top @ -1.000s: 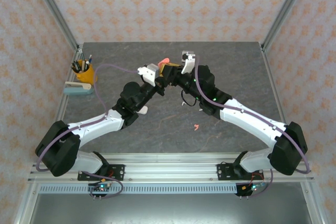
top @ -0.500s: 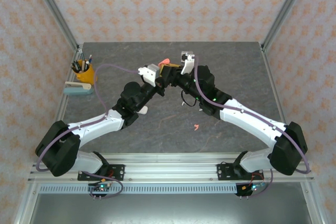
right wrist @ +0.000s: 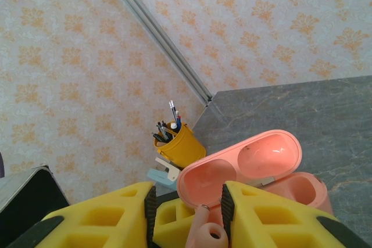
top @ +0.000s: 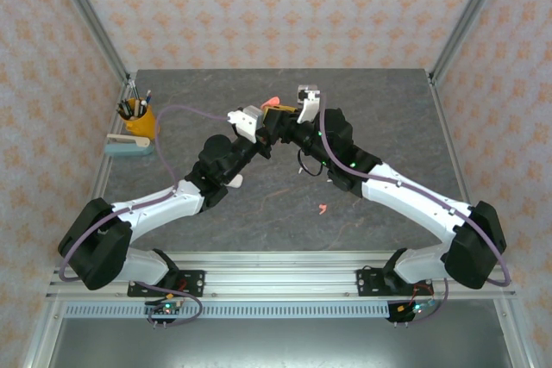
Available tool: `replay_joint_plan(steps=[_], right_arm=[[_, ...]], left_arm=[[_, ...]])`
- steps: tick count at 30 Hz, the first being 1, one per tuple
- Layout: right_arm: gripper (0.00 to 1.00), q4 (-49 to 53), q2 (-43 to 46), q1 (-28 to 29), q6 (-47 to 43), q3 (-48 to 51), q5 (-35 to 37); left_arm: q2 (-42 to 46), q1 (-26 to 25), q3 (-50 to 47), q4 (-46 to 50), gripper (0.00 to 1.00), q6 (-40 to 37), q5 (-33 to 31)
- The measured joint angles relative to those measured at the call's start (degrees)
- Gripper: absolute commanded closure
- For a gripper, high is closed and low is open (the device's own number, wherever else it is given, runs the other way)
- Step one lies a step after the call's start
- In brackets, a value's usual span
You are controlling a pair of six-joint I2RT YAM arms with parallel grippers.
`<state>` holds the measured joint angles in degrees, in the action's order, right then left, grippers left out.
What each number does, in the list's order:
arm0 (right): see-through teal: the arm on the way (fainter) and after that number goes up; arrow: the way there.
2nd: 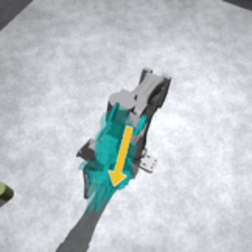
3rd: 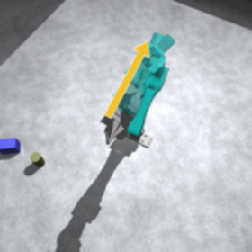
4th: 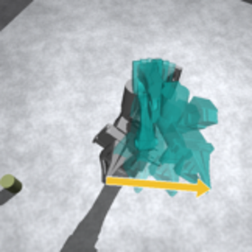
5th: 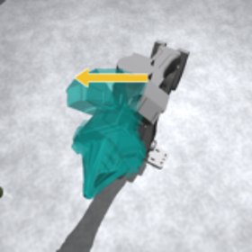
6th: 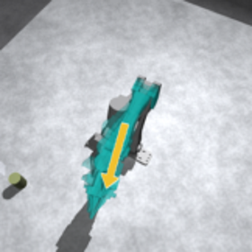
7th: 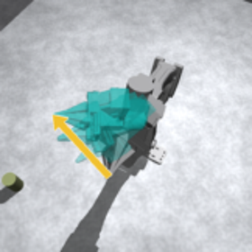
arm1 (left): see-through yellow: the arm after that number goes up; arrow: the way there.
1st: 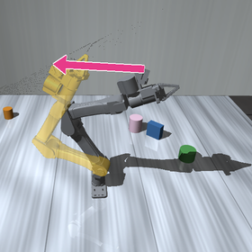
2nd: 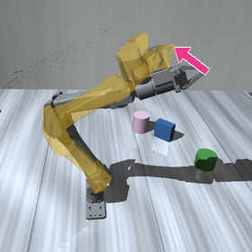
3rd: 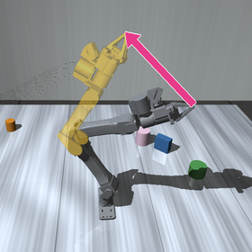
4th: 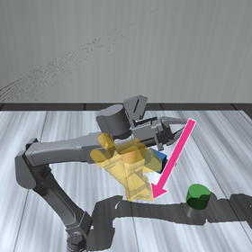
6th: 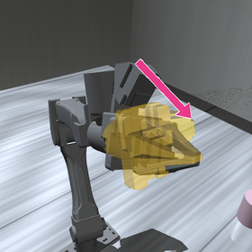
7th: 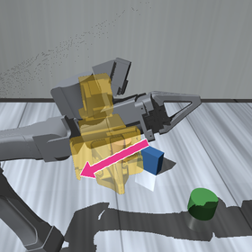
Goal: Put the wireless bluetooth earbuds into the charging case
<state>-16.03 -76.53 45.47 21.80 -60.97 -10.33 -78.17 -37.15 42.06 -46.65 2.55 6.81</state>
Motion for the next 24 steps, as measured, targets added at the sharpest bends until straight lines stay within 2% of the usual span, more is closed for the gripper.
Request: replay_joint_plan(steps=[24], right_arm=[[0.64,3.21,-1.64,0.07,1.46,-3.56,1.09]], left_arm=[[0.00,0.02,-0.02,-0.96,1.00,0.68,-1.31]])
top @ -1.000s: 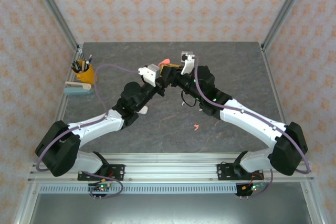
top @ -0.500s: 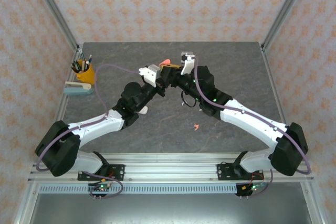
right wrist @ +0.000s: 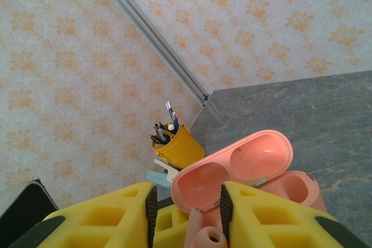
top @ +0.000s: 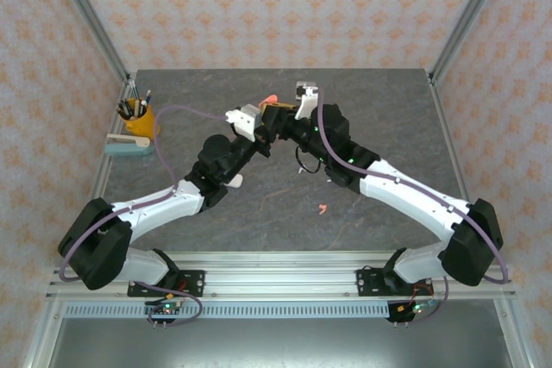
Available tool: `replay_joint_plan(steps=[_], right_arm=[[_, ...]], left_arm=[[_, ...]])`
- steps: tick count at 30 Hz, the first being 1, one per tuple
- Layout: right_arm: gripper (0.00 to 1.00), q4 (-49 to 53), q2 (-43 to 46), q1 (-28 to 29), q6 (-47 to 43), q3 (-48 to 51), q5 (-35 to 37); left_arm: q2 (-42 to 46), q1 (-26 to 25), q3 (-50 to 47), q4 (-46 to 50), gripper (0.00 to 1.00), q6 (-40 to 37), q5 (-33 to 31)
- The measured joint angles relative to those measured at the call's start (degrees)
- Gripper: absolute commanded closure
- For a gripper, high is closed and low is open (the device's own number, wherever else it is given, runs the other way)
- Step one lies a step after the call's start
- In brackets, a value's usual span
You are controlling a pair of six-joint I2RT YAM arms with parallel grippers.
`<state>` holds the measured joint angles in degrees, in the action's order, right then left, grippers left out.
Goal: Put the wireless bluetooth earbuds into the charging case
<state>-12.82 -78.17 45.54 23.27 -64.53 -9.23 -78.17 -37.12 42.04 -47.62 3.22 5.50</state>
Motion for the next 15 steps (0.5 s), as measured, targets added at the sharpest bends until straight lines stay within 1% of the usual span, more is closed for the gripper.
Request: replay_joint_plan(steps=[15], right_arm=[[0.63,1.44,-1.18,-1.33,1.38,-2.23,-0.04]], left_arm=[[0.00,-0.02,-0.11,-0.98,1.00,0.39,-0.22]])
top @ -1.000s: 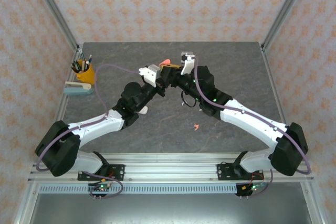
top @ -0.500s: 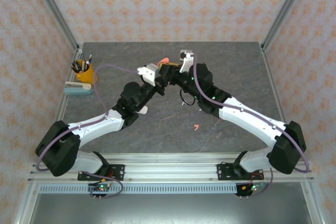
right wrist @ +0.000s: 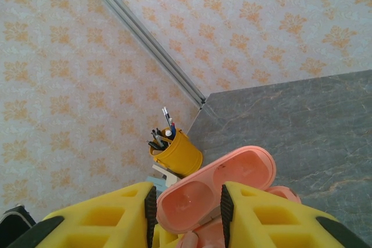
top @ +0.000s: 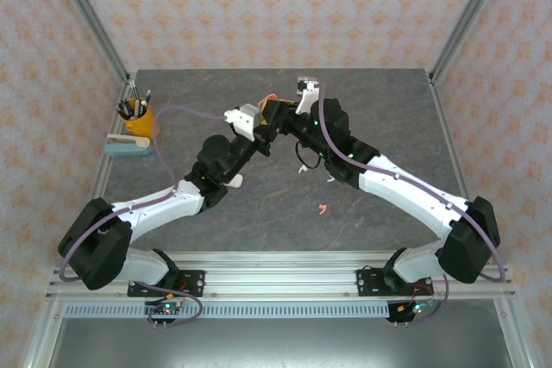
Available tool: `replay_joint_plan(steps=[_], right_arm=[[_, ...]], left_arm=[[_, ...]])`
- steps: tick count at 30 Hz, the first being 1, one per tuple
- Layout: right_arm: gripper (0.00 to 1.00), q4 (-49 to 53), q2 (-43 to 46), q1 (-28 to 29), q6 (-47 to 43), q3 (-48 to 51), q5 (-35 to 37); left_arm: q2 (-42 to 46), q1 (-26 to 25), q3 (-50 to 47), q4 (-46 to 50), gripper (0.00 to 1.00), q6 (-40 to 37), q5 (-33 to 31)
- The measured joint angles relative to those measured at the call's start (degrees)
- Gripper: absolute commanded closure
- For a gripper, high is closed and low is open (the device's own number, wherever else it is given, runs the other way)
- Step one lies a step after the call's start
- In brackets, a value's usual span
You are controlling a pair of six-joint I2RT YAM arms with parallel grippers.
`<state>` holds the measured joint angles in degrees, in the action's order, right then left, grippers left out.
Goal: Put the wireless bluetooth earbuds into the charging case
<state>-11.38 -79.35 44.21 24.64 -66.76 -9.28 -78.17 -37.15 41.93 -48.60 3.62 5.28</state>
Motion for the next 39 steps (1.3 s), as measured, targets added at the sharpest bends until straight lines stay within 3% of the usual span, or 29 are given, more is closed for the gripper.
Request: replay_joint_plan(steps=[21,39], right_arm=[[0.67,0.20,-2.69,-0.31,3.48,1.29,-0.17],[0.65,1.11,-3.10,-0.46,6.25,6.01,-0.13]], left_arm=[[0.00,0.00,-6.23,-4.76,1.00,2.58,-1.20],[-2.58,-1.40,-12.70,-10.40,1.00,3.06,1.75]])
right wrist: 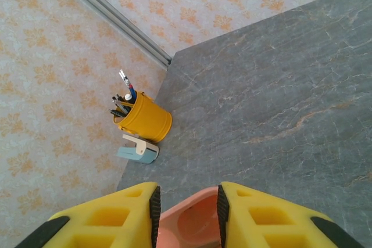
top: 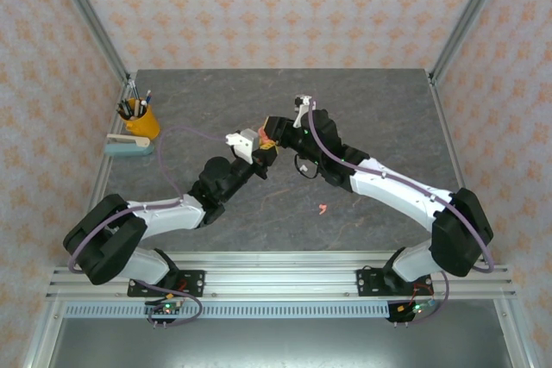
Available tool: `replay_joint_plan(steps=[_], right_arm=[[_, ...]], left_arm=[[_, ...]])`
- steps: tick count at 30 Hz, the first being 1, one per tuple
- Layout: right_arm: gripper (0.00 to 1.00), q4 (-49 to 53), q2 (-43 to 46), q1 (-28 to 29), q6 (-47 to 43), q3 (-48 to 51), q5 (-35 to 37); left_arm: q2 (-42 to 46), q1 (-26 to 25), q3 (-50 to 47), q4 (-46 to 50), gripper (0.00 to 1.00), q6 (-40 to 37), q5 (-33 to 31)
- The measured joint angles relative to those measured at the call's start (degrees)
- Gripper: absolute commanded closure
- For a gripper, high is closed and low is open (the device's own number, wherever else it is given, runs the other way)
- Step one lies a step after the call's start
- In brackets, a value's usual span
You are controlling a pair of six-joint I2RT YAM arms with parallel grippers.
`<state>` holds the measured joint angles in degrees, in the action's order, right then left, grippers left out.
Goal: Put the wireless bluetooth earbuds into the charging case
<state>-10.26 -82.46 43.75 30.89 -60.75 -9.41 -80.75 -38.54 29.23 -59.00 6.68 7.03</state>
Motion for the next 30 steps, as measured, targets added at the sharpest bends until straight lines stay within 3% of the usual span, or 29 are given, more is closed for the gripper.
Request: replay_joint_plan(steps=[7,14,17,23,30], right_arm=[[0.63,4.72,2.21,-0.04,-0.07,-0.13,0.24],[0.63,14.53,10.29,-0.04,0.85,-1.97,1.46],[0.68,18.16,12.33,-0.09,2.47,-2.43,1.22],[0.89,22.67,12.76,-0.09,7.19,-2.01,-2.10],[0.93,23.17,12.52,-0.09,10.75,0.96,-4.31]], left_arm=[[-0.15,0.00,-0.50,-0.61,1.00,-0.02,0.02],[-0.15,0.00,-0.48,-0.85,1.00,-0.09,0.09],[-0.13,0.00,-0.48,-0.81,1.00,-0.44,0.46],[0.09,0.00,-0.46,-0.39,1.00,-1.42,1.92],[0.13,0.00,-0.33,0.50,1.00,-2.23,3.19]])
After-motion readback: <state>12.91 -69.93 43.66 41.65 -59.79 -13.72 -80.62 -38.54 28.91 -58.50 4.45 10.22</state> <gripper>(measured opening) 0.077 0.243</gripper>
